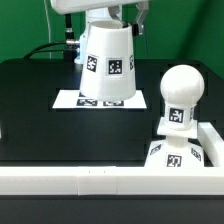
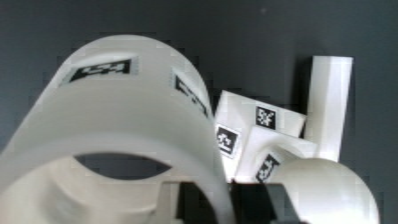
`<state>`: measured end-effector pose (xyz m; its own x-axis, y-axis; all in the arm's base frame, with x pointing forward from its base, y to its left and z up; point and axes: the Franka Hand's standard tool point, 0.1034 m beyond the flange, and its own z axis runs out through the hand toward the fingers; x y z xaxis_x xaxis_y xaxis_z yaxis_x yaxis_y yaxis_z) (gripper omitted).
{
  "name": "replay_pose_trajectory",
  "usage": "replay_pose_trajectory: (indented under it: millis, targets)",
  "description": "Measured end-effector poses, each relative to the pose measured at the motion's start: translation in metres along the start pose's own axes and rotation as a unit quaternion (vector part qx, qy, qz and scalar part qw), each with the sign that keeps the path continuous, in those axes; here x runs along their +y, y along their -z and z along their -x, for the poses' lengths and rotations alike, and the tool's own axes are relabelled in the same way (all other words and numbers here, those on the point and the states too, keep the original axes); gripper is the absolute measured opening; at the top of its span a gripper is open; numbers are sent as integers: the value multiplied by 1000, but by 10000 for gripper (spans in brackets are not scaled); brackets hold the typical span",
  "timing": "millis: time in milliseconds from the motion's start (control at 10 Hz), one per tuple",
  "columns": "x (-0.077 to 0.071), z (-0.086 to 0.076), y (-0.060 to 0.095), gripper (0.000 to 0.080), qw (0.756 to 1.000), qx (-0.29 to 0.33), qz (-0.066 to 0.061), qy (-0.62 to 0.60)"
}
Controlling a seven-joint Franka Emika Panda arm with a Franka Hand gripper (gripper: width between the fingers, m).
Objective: Assemble lamp
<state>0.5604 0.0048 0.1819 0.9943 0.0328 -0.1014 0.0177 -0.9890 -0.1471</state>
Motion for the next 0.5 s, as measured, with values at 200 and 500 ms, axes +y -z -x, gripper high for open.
replay_pose_trajectory:
  millis: [200,500]
  targets:
    - [0,0,-1,44,1000,-1,0,0]
    - [-30,-13,27,44,1000,8,-10,-5]
